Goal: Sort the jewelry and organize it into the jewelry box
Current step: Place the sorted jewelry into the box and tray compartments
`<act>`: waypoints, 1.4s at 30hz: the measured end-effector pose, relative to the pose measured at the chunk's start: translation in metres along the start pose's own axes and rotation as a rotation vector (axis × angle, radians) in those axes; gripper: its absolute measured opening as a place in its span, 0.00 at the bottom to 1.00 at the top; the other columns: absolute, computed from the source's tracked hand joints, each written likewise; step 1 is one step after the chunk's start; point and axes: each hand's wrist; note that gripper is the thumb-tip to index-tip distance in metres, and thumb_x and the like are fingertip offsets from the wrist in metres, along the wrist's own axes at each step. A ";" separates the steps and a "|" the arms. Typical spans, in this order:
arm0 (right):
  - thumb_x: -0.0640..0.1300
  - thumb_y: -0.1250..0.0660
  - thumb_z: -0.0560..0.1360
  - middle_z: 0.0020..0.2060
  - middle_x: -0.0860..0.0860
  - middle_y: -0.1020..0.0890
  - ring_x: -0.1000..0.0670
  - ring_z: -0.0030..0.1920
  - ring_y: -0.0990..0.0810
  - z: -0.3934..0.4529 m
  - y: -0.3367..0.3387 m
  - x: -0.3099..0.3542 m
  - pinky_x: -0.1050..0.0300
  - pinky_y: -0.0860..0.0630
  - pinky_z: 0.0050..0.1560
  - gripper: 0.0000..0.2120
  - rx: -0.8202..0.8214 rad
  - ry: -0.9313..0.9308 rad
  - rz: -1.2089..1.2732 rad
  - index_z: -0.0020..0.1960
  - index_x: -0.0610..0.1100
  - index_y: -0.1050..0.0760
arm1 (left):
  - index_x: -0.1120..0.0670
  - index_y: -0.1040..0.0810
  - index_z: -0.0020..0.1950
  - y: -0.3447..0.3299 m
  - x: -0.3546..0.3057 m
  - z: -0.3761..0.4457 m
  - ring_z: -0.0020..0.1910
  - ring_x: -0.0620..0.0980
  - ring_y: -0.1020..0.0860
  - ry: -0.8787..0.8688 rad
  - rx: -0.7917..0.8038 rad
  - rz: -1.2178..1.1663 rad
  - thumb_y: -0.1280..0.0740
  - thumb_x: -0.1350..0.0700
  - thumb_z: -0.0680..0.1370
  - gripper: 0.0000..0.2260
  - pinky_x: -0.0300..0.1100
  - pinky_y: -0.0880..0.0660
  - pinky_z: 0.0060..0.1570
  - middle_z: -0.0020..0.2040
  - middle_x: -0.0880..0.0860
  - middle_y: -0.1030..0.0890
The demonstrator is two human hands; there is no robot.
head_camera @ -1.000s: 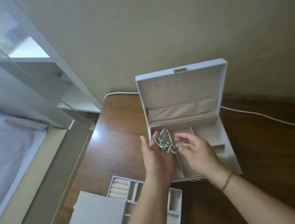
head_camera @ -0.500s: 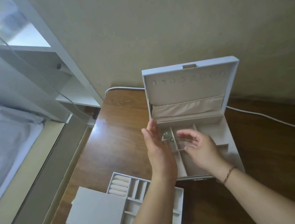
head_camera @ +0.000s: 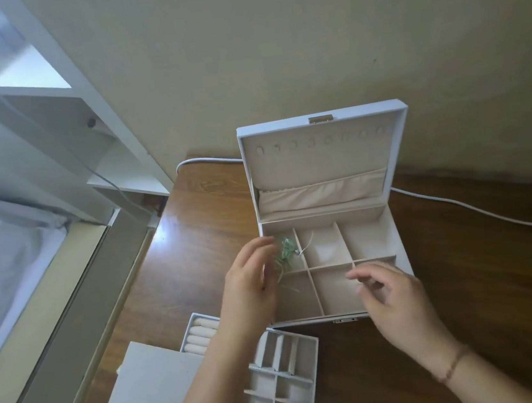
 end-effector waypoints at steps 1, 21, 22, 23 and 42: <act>0.31 0.31 0.72 0.46 0.64 0.21 0.65 0.52 0.24 -0.005 0.006 -0.005 0.77 0.30 0.51 0.16 -0.003 0.014 -0.029 0.49 0.52 0.20 | 0.58 0.17 0.52 -0.001 0.004 -0.002 0.54 0.49 0.19 -0.056 0.067 0.072 0.32 0.72 0.73 0.13 0.41 0.22 0.54 0.57 0.51 0.19; 0.32 0.28 0.71 0.45 0.59 0.20 0.61 0.50 0.22 -0.032 0.017 -0.026 0.77 0.32 0.53 0.13 0.039 0.012 -0.089 0.47 0.49 0.18 | 0.47 0.19 0.32 -0.002 -0.003 0.031 0.44 0.49 0.37 -0.281 0.547 0.907 0.27 0.55 0.58 0.06 0.46 0.44 0.43 0.30 0.42 0.25; 0.33 0.29 0.71 0.45 0.60 0.20 0.61 0.49 0.22 -0.031 0.017 -0.025 0.78 0.32 0.53 0.12 0.042 0.005 -0.087 0.47 0.49 0.18 | 0.47 0.19 0.32 -0.003 -0.003 0.031 0.44 0.49 0.36 -0.281 0.551 0.922 0.27 0.55 0.57 0.06 0.46 0.44 0.44 0.29 0.42 0.25; 0.33 0.29 0.71 0.45 0.60 0.20 0.62 0.49 0.22 -0.031 0.017 -0.024 0.78 0.32 0.53 0.12 0.046 0.000 -0.085 0.47 0.49 0.18 | 0.47 0.19 0.31 -0.003 -0.002 0.031 0.44 0.49 0.35 -0.280 0.553 0.931 0.26 0.54 0.56 0.06 0.46 0.44 0.44 0.28 0.42 0.25; 0.36 0.29 0.72 0.43 0.63 0.22 0.64 0.49 0.24 -0.034 0.016 -0.022 0.79 0.33 0.52 0.09 0.125 -0.008 -0.130 0.47 0.50 0.18 | 0.51 0.25 0.31 -0.023 -0.021 0.039 0.43 0.55 0.26 -0.167 0.342 0.911 0.28 0.51 0.67 0.09 0.52 0.41 0.52 0.30 0.47 0.23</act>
Point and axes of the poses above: each hand's wrist, its own z-axis towards the middle knuckle, its own y-axis out of the back of the hand, x = y × z
